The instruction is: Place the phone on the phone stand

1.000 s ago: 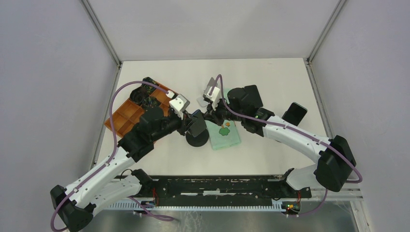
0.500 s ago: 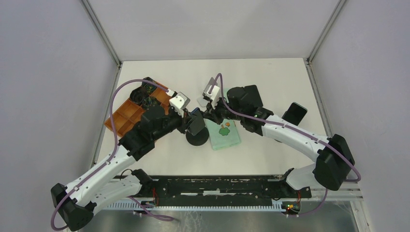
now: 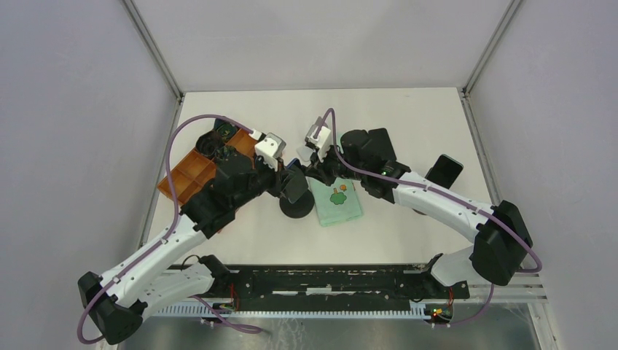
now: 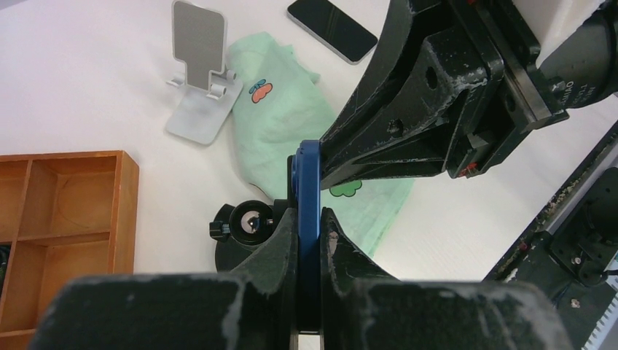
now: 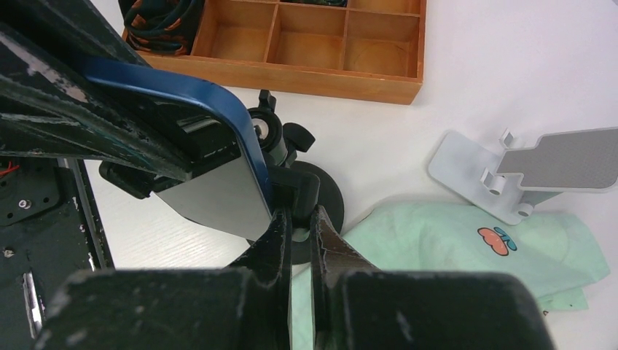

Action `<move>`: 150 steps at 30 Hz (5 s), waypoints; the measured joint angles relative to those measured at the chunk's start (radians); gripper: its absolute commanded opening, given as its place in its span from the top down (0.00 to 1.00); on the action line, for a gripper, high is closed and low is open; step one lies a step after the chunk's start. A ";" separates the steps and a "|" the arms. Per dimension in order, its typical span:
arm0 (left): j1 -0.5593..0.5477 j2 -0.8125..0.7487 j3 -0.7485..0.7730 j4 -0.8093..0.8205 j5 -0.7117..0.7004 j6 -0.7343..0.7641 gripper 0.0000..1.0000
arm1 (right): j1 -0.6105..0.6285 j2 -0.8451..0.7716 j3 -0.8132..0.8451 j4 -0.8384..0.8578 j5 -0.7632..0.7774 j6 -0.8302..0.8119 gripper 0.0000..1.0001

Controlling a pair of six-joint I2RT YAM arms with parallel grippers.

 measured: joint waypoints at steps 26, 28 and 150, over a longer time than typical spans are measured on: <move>-0.013 0.063 0.073 -0.053 -0.080 -0.031 0.98 | 0.000 0.018 0.033 -0.011 0.048 0.005 1.00; -0.014 0.068 0.079 -0.059 -0.084 -0.031 0.98 | 0.000 0.018 0.033 -0.009 0.051 0.006 1.00; 0.066 0.412 0.404 -0.224 -0.155 0.032 0.98 | -0.432 -0.418 -0.473 -0.137 -0.748 -0.561 0.23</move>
